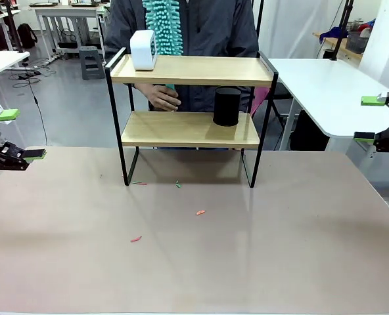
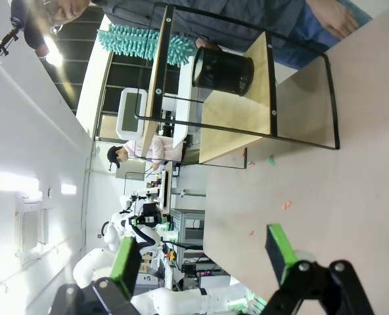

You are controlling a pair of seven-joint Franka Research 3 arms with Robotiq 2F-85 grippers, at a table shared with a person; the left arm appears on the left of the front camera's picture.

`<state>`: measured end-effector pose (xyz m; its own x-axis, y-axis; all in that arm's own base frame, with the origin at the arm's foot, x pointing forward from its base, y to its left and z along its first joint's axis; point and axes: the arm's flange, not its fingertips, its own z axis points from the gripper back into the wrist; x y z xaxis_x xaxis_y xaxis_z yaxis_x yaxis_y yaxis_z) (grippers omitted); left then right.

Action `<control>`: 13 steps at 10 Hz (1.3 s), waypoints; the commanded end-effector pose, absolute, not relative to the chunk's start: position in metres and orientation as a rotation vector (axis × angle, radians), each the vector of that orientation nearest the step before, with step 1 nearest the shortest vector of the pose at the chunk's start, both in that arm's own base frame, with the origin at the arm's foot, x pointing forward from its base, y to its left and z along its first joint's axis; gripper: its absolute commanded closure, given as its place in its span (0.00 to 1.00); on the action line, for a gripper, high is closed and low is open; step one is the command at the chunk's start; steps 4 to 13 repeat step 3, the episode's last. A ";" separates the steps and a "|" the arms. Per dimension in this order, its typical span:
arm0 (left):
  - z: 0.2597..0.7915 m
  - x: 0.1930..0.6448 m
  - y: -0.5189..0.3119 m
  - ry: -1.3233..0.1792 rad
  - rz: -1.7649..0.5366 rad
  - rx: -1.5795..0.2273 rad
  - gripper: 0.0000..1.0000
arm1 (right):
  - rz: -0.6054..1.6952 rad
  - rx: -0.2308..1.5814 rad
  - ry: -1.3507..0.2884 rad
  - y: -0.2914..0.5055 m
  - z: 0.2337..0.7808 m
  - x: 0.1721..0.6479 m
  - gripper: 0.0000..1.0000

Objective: Clean the shelf.
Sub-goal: Hand the Duster back to the human.

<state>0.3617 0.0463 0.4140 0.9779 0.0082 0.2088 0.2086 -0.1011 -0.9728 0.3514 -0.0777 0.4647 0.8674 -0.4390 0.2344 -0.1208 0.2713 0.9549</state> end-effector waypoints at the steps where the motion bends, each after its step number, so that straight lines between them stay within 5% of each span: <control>1: 0.416 0.358 0.044 -0.154 -0.157 -1.659 0.00 | -0.215 1.293 -0.518 -0.080 0.465 0.351 0.00; 13: 0.416 0.358 0.044 -0.154 -0.157 -1.659 0.00 | -0.215 1.293 -0.518 -0.080 0.465 0.351 0.00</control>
